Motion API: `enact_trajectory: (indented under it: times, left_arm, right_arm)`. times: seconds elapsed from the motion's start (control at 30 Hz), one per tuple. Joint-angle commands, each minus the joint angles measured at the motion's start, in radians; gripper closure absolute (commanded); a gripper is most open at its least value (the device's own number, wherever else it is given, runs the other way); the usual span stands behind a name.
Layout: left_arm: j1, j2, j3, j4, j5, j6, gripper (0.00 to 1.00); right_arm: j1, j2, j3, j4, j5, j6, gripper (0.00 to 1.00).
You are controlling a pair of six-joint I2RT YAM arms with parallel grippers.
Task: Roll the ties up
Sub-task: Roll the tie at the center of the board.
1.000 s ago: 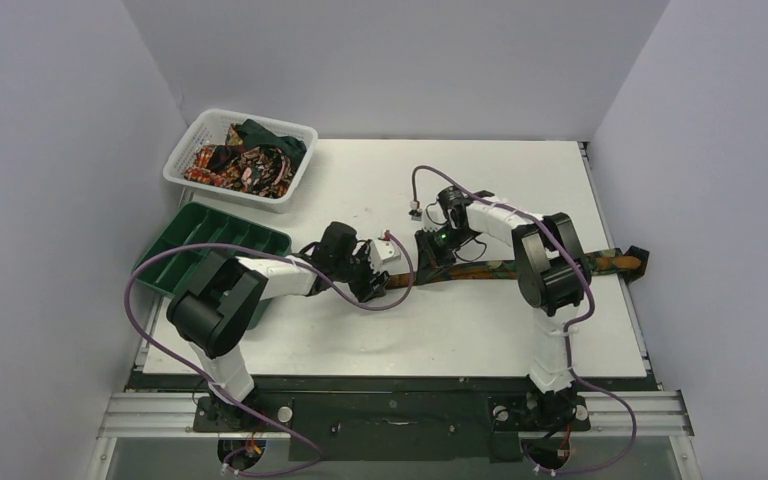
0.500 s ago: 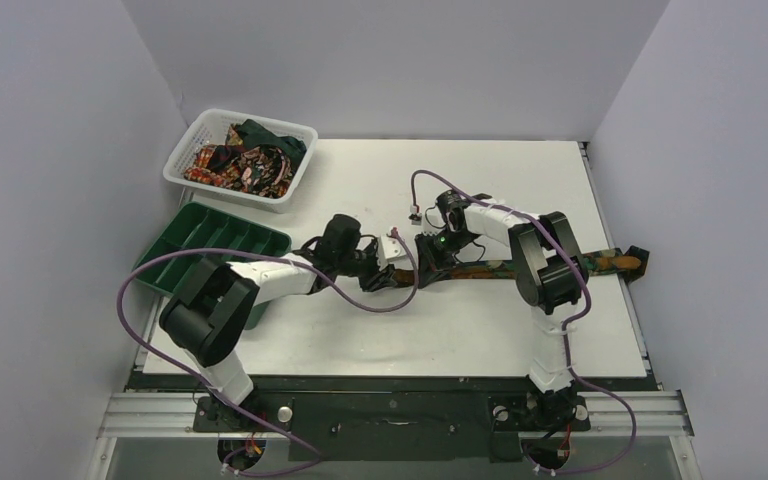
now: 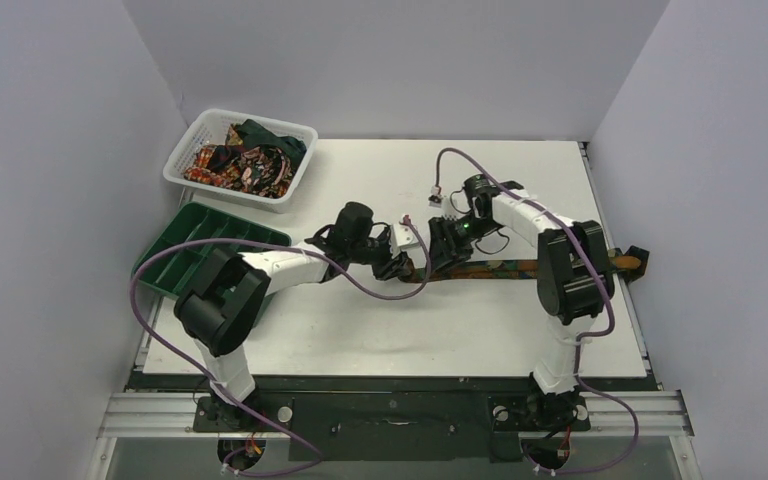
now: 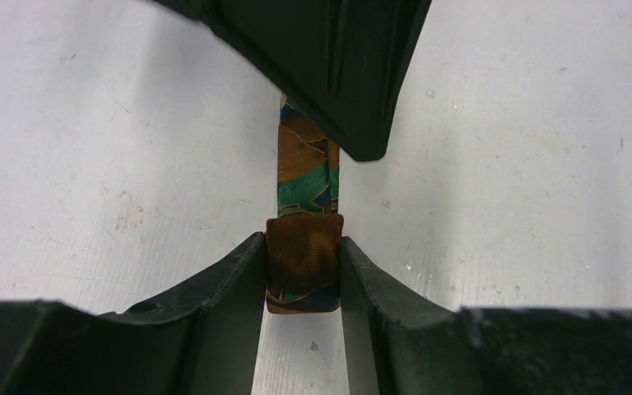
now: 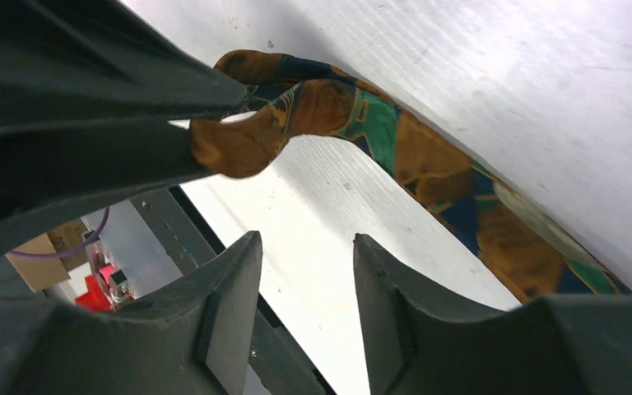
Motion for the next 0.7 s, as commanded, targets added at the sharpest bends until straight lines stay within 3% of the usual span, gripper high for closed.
enact_trajectory:
  times: [0.0, 0.33, 0.67]
  left_arm:
    - [-0.01, 0.052, 0.075, 0.028, 0.042, -0.01, 0.67]
    - [-0.03, 0.114, 0.133, 0.074, 0.043, -0.056, 0.67]
    - [-0.035, 0.106, 0.11, 0.109, 0.044, -0.064, 0.68]
  right_arm:
    - [-0.061, -0.047, 0.002, -0.028, -0.076, -0.028, 0.55]
    - [-0.047, 0.02, 0.033, 0.06, -0.149, 0.104, 0.49]
    - [-0.027, 0.041, -0.006, 0.254, -0.131, 0.264, 0.58]
